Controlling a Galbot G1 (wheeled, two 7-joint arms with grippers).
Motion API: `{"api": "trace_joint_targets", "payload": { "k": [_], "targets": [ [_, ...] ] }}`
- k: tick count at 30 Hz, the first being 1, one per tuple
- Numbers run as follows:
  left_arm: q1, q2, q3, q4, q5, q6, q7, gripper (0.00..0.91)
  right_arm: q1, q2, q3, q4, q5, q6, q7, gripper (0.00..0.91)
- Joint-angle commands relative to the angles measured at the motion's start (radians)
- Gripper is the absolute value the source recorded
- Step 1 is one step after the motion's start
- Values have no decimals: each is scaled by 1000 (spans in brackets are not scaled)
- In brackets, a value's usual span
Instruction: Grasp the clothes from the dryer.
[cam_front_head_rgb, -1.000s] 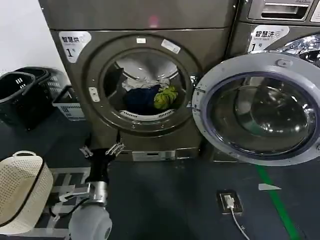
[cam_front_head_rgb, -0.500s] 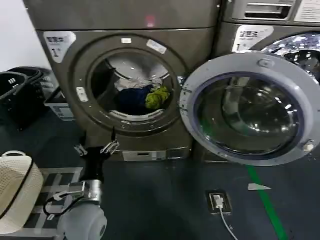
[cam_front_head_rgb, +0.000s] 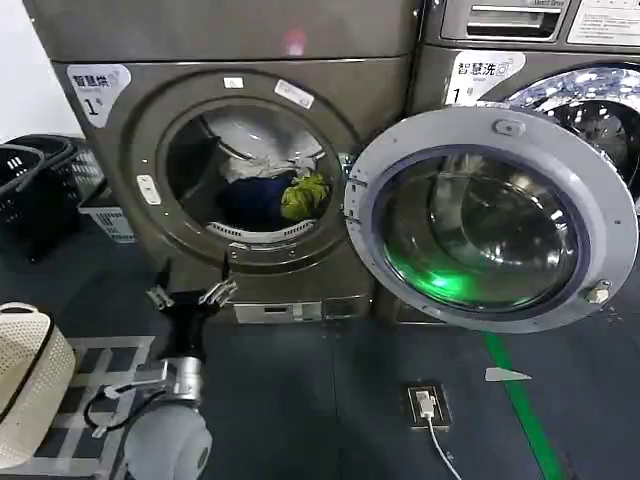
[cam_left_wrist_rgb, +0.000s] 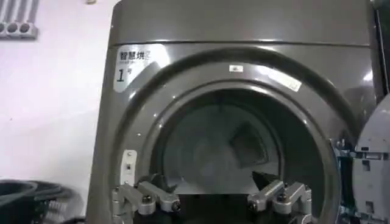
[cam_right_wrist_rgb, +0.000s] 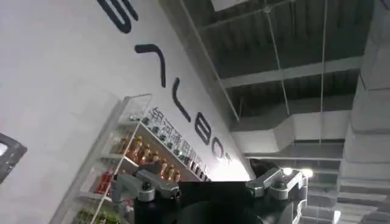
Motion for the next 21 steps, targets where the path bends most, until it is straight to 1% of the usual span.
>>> {"api": "trace_joint_targets", "payload": {
  "k": [1,3,12,21],
  "targets": [
    [-7,-1,3,7,0,0,0,907,3,2,0,9,46,-11,5,907],
    [-7,-2,3,8,1,-1,3,907,8,2,-6,11,49,-4,20,907],
    [-6,-3,3,14,4,1,6,907,28,3,-35,18,47,9,24,907],
    [-17,-3,20,24,10,-2,9,907,15,6,-18,20,59,23,20,907]
  ]
}}
